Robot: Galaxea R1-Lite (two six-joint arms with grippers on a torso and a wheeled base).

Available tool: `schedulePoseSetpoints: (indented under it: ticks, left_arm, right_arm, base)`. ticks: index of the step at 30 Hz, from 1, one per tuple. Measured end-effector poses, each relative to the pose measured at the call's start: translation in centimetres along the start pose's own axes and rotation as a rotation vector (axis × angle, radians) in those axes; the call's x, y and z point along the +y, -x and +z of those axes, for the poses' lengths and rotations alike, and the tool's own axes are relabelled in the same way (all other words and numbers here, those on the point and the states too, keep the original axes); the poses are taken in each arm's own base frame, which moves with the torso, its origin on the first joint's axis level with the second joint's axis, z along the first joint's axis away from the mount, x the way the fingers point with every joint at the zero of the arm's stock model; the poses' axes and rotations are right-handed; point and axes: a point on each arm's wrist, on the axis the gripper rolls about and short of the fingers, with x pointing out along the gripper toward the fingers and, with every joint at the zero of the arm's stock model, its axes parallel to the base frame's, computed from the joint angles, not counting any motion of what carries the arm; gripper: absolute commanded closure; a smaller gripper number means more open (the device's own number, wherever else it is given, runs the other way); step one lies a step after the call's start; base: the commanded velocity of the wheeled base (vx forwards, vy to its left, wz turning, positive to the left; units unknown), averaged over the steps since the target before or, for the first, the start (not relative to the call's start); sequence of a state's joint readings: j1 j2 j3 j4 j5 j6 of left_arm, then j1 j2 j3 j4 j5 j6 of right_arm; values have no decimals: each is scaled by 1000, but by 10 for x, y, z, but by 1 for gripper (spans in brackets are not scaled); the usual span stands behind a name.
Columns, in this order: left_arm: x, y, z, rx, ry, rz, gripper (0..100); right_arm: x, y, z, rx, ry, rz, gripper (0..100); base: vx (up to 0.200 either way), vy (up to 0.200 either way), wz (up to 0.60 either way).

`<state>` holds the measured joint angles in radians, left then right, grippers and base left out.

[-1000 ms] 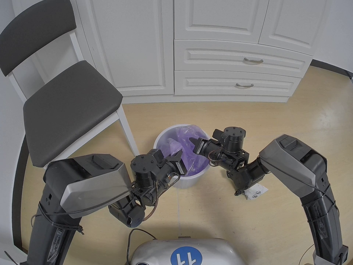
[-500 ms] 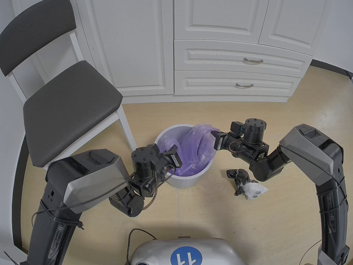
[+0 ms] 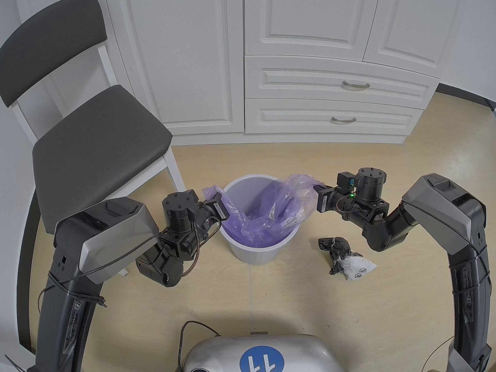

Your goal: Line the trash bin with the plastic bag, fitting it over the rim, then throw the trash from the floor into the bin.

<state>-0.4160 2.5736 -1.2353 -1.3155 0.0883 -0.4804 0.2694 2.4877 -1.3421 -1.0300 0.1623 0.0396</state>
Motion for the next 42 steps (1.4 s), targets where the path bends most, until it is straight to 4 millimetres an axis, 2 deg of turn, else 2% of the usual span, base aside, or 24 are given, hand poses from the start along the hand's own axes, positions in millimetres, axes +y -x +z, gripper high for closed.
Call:
schedulePoseSetpoints:
  ticks: [10,17,24,28,36,42]
  left_arm:
    - [23,13,10,22,-407,85,100]
    - [42,16,18,-10,-556,166,100]
    - [56,21,18,9,-573,182,100]
    - [59,27,12,53,-559,126,100]
    - [56,41,5,133,-462,47,100]
    - [55,52,0,191,-454,16,100]
  right_arm:
    - [-24,10,-8,46,149,-43,100]
    - [-43,23,-24,121,341,-43,100]
    - [-54,35,-35,170,352,-28,100]
    - [-55,40,-37,183,359,-9,100]
    - [-46,61,-37,219,362,86,100]
    - [-40,71,-39,244,445,123,100]
  base:
    - [0,0,0]
    - [0,0,0]
    - [0,0,0]
    - [0,0,0]
    - [0,0,0]
    - [0,0,0]
